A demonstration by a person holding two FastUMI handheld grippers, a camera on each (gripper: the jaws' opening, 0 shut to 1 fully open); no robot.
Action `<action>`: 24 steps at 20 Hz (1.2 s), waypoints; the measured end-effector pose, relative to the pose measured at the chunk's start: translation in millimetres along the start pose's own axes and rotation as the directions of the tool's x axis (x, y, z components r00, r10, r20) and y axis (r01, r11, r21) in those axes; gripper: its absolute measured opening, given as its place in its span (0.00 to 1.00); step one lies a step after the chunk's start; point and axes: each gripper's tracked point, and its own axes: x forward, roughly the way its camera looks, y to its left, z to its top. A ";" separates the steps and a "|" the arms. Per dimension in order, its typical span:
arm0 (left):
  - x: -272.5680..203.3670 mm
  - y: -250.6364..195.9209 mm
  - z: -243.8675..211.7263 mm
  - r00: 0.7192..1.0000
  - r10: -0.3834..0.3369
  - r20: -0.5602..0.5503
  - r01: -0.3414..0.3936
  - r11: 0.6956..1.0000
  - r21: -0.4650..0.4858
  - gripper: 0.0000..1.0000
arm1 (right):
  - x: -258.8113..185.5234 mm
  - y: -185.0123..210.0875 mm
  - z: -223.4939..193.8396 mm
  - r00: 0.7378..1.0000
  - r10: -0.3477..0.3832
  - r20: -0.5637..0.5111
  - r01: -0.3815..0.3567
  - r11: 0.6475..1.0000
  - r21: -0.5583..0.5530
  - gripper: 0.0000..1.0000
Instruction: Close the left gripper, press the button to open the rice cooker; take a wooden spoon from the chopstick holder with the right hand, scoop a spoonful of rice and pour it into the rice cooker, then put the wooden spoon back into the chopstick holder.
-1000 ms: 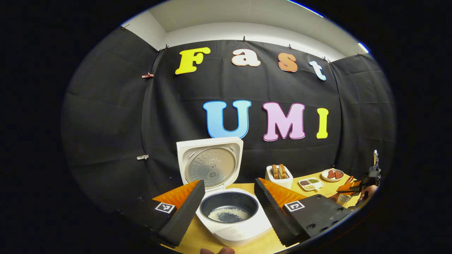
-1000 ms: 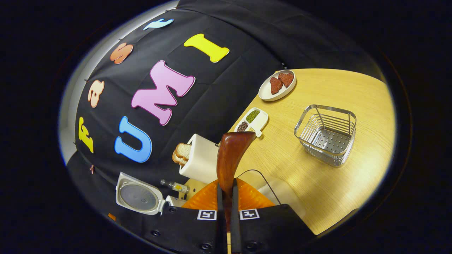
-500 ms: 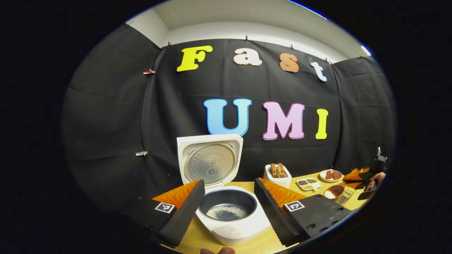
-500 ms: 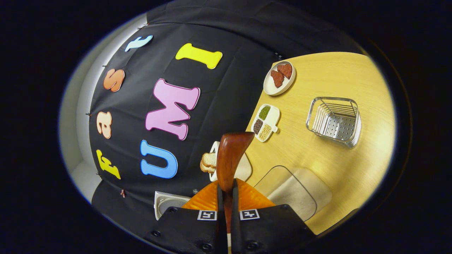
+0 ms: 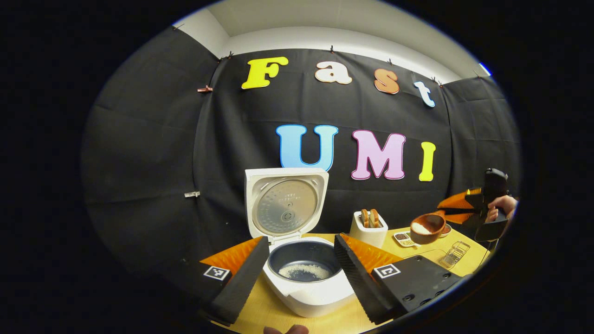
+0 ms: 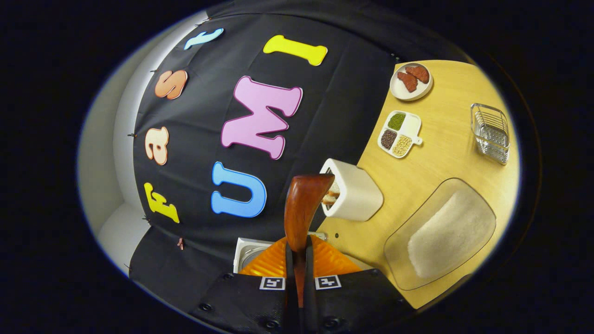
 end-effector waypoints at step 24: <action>-4.6 55.8 -2.7 0.998 0.060 -0.004 -0.060 0.996 -0.059 0.98 | 153.6 74.0 -184.9 0.998 -0.032 -0.053 -0.015 0.712 -0.702 0.08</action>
